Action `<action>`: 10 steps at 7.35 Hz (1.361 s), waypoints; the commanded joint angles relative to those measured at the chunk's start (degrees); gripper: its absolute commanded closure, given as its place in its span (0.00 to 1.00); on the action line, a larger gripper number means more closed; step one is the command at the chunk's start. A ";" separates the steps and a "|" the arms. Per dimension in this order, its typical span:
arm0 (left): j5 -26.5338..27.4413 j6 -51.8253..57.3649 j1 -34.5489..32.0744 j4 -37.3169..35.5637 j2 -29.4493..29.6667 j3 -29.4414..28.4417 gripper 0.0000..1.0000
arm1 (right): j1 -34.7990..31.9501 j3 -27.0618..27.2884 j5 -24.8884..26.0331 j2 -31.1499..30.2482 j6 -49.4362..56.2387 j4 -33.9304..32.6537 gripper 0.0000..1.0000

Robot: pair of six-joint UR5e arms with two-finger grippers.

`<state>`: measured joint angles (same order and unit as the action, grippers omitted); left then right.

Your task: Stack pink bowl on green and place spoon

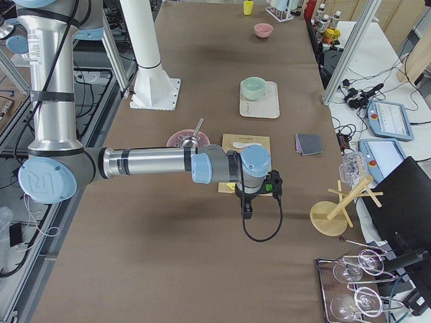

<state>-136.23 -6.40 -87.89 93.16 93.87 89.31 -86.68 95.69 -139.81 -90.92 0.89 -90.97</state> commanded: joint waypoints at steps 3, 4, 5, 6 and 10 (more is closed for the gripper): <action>-1.22 0.07 0.00 0.09 0.09 0.77 0.02 | -0.06 0.02 -0.12 -0.13 -0.01 0.00 0.00; -4.62 0.07 0.00 0.52 0.00 2.60 0.02 | 0.02 -0.24 0.06 -0.05 -0.01 0.00 0.00; -6.05 0.07 0.09 0.88 0.17 3.75 0.02 | -0.06 -0.16 0.06 -0.05 -0.01 0.00 0.00; -5.98 0.07 0.44 2.79 1.48 3.68 0.02 | -0.06 0.02 -0.03 -0.13 -0.36 0.00 0.00; -5.45 -4.93 3.60 13.27 11.12 -13.04 0.02 | 0.02 0.28 0.06 1.17 -3.07 0.09 0.00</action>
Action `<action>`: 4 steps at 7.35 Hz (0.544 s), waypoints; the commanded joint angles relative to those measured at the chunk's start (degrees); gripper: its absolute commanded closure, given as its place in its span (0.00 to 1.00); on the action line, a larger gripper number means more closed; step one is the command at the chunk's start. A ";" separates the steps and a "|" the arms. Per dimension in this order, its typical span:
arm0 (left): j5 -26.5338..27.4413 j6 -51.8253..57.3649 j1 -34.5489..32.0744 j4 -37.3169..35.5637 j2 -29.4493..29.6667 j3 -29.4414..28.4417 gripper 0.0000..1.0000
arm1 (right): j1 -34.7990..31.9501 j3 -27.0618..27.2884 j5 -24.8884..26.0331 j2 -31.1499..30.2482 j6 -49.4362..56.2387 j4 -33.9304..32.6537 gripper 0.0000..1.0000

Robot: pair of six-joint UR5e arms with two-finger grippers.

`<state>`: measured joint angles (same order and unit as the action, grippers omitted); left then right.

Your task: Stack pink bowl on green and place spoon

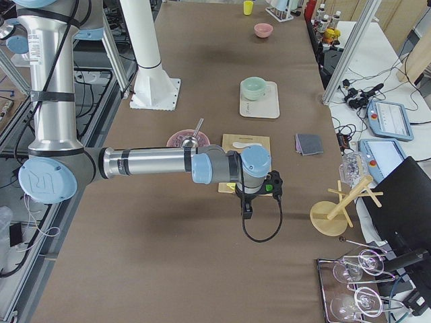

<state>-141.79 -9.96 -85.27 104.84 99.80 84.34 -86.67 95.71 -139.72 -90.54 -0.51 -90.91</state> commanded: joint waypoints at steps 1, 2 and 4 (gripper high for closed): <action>0.81 -1.46 3.50 2.55 8.36 -12.66 0.03 | 0.01 0.27 -0.20 1.50 -3.42 0.12 0.00; 8.65 -1.64 5.27 5.95 8.74 -14.97 0.04 | 0.09 0.18 -0.38 1.85 -3.53 0.03 0.00; 12.33 -7.50 6.86 18.41 8.40 -22.17 0.05 | 0.09 0.09 -0.38 1.94 -3.35 0.03 0.00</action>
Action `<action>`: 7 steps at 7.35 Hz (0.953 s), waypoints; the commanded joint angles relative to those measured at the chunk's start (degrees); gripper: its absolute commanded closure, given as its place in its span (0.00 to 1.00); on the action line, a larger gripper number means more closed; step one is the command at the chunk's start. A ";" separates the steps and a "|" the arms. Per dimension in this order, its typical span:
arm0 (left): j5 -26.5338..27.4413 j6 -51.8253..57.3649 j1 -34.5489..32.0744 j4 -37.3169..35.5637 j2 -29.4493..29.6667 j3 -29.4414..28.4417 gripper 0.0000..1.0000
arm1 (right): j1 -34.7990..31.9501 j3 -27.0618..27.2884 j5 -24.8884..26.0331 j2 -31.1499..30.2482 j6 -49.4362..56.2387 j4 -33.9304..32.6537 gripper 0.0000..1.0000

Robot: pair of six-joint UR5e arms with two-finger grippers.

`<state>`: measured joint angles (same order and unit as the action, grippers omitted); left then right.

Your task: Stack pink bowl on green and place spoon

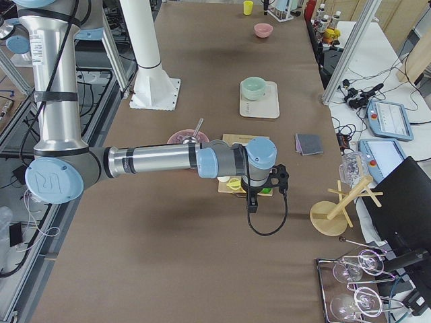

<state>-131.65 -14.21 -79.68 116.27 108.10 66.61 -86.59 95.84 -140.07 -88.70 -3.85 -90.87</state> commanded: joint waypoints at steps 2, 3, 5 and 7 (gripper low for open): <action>2.01 -3.63 1.64 7.39 -0.25 -6.05 0.05 | 0.10 -0.04 -0.03 0.20 -0.10 -0.01 0.00; 1.83 -3.72 1.98 7.56 -0.26 -6.93 0.05 | 0.10 -0.04 -0.03 0.20 -0.10 -0.01 0.00; 2.18 -7.55 5.48 7.56 -0.17 -7.20 0.09 | 0.10 0.04 -0.03 0.20 -0.10 -0.01 0.00; 2.18 -7.94 6.21 7.57 -0.34 -7.81 0.24 | 0.10 0.04 -0.03 0.20 -0.10 -0.01 0.00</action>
<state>-129.50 -21.61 -74.07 123.82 107.87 59.28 -86.49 95.88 -140.10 -88.51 -3.96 -90.88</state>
